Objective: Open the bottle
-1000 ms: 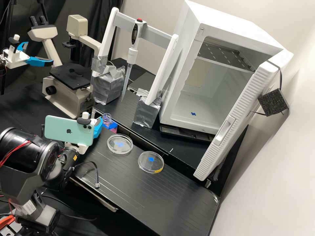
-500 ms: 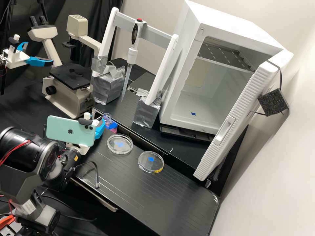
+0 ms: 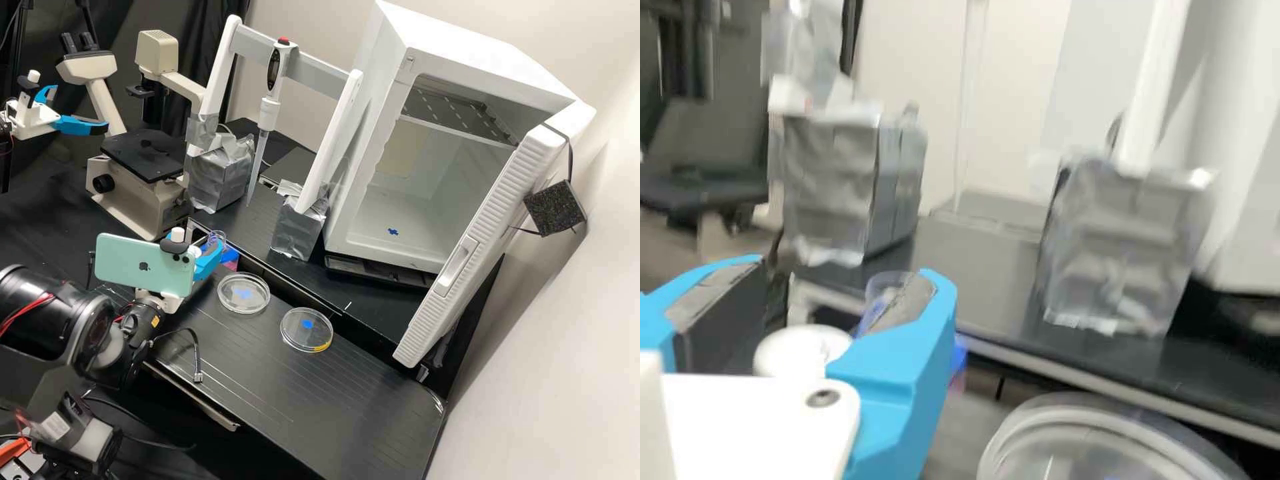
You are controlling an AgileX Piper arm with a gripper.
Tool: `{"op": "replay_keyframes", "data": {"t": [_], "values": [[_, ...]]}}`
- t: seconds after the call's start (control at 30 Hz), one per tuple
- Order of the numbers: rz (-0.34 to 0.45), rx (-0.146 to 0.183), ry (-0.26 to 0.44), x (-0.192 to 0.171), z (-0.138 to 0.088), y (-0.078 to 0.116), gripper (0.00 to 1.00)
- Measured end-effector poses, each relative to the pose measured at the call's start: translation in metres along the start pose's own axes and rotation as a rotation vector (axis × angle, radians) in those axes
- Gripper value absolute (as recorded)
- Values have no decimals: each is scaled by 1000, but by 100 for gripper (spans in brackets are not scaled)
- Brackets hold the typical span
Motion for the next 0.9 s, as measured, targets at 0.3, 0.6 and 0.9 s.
{"op": "replay_keyframes", "data": {"t": [0.3, 0.6, 0.9], "values": [[181, 40, 62, -23, 1, 45, 100], [352, 69, -114, -19, 18, 55, 100], [368, 150, -110, -14, 20, 58, 100]]}}
